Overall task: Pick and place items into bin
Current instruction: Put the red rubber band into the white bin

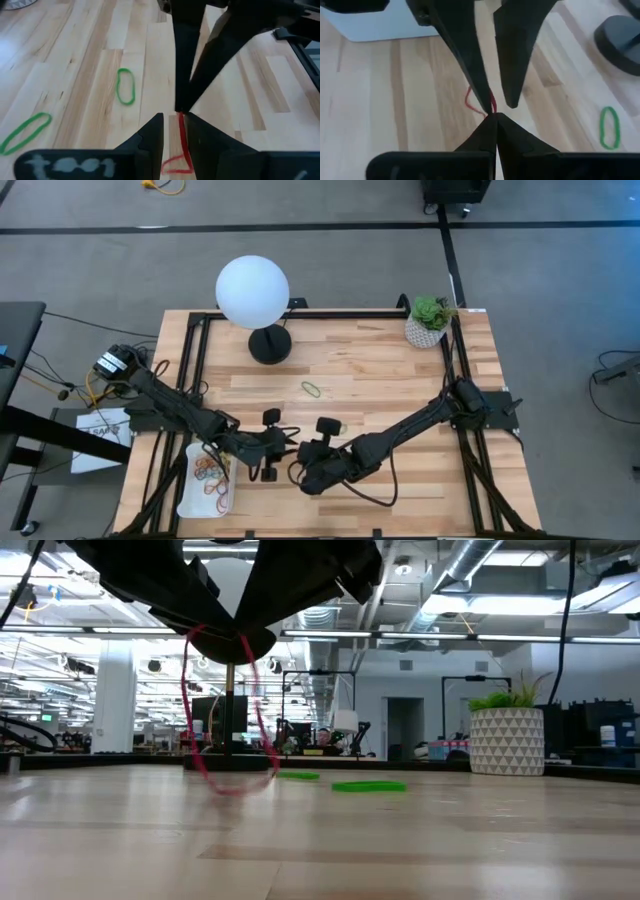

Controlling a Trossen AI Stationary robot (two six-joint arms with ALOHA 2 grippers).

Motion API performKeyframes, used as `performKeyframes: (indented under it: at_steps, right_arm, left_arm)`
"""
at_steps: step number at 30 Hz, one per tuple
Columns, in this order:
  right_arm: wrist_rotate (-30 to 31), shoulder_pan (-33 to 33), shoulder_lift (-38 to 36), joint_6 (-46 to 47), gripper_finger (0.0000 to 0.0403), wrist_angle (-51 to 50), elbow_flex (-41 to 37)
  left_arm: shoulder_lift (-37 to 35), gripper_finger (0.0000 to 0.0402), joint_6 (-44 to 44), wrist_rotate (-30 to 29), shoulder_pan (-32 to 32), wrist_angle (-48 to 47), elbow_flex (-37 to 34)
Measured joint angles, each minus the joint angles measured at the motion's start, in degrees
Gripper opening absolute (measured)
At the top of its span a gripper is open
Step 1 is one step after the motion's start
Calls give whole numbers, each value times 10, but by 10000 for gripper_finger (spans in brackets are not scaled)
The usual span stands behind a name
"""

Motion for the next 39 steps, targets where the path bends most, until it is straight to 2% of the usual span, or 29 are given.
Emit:
performKeyframes:
  at_steps: [7,15,22,33,39]
  right_arm:
    - [15,-1,-1,0,0,4,0]
    - [12,0,-1,0,1,3,0]
    - [6,0,-1,19,5,0,0]
    - [-9,0,-1,47,91,-14,0]
    - [-28,0,-1,47,115,-31,0]
  left_arm:
    - [0,68,9,-9,0,-2,0]
    - [0,6,33,-12,0,-2,0]
    - [0,2,34,-12,0,-2,0]
    - [0,0,36,-14,-1,0,0]
    - [0,0,36,-16,-8,-21,0]
